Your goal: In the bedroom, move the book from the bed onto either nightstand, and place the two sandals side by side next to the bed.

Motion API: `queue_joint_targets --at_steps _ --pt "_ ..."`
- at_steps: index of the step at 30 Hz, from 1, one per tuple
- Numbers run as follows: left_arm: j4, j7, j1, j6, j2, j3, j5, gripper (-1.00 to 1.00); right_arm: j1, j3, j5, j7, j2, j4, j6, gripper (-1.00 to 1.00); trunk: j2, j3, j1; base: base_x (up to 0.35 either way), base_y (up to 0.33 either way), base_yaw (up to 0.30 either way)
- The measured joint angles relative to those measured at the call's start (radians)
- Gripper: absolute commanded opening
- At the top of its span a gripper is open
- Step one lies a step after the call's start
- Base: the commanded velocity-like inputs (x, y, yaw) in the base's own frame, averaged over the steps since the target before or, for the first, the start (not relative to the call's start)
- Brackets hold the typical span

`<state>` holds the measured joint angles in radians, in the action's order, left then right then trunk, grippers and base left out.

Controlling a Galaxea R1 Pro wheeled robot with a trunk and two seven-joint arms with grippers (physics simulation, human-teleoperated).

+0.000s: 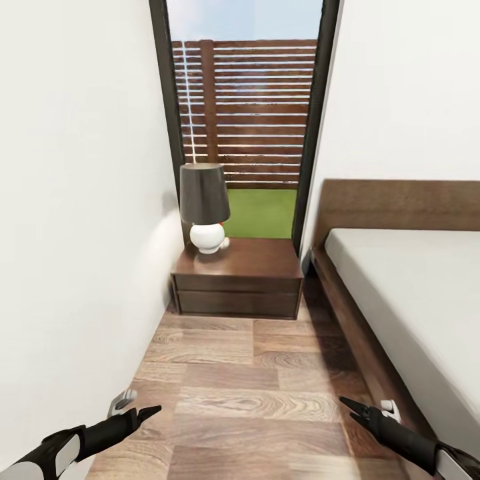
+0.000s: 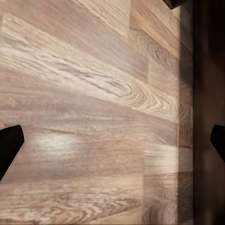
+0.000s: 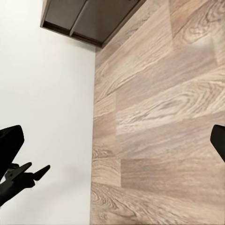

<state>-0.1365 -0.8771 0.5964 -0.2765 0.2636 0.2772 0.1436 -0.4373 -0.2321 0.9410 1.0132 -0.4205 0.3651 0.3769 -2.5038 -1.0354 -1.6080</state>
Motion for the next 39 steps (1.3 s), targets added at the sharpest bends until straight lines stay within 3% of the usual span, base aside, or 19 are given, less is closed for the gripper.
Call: queue_joint_targets --at_steps 11,39 --pt "0.000 -0.001 0.000 0.000 0.000 0.000 0.000 1.00 0.000 0.001 0.001 -0.001 0.002 0.000 0.001 1.00 0.000 0.000 0.000 0.125 0.064 0.000" --pt "0.000 0.000 0.000 0.000 0.000 0.000 0.000 1.00 0.000 0.001 0.001 -0.003 0.003 -0.019 0.002 1.00 0.000 0.000 0.000 0.007 0.004 0.000"
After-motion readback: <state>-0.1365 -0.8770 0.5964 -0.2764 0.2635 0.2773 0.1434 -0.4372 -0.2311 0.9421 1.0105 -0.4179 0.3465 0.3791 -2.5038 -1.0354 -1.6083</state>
